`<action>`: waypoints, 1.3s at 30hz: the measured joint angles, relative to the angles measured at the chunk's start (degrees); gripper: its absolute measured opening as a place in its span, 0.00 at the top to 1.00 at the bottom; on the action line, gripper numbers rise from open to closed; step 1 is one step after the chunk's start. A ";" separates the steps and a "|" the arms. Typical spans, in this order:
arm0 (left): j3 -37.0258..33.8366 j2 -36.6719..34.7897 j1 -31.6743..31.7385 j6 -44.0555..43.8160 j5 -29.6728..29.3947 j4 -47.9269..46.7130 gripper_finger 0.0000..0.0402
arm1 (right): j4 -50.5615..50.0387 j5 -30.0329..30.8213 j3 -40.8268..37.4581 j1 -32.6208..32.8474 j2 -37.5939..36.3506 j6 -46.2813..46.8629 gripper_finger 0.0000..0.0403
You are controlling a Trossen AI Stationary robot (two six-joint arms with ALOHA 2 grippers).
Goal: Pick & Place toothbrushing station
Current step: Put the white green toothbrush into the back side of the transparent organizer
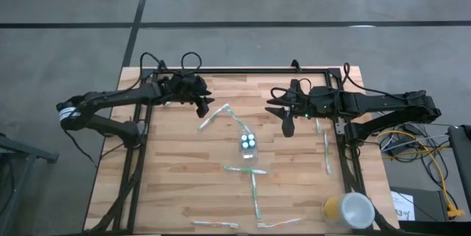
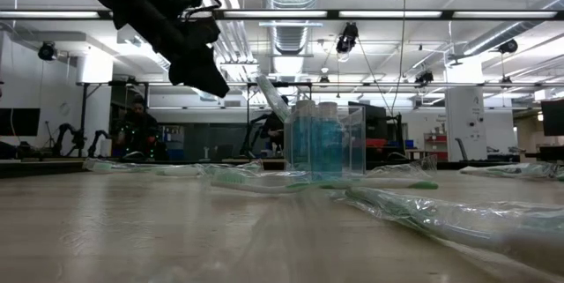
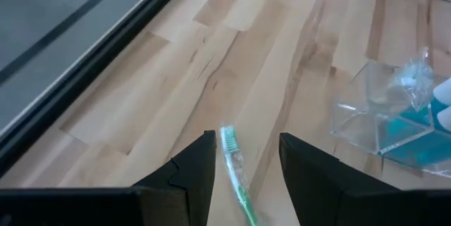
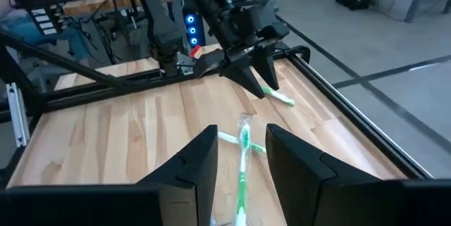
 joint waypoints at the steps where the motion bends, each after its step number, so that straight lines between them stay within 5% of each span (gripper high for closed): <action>1: 0.00 0.12 0.00 -0.47 0.02 -0.11 0.60 | 0.00 0.00 0.00 0.00 0.00 0.66 0.71; 39: 0.02 2.29 -0.04 -1.24 6.07 -1.74 0.60 | -0.02 -0.16 0.00 0.00 0.00 0.04 0.73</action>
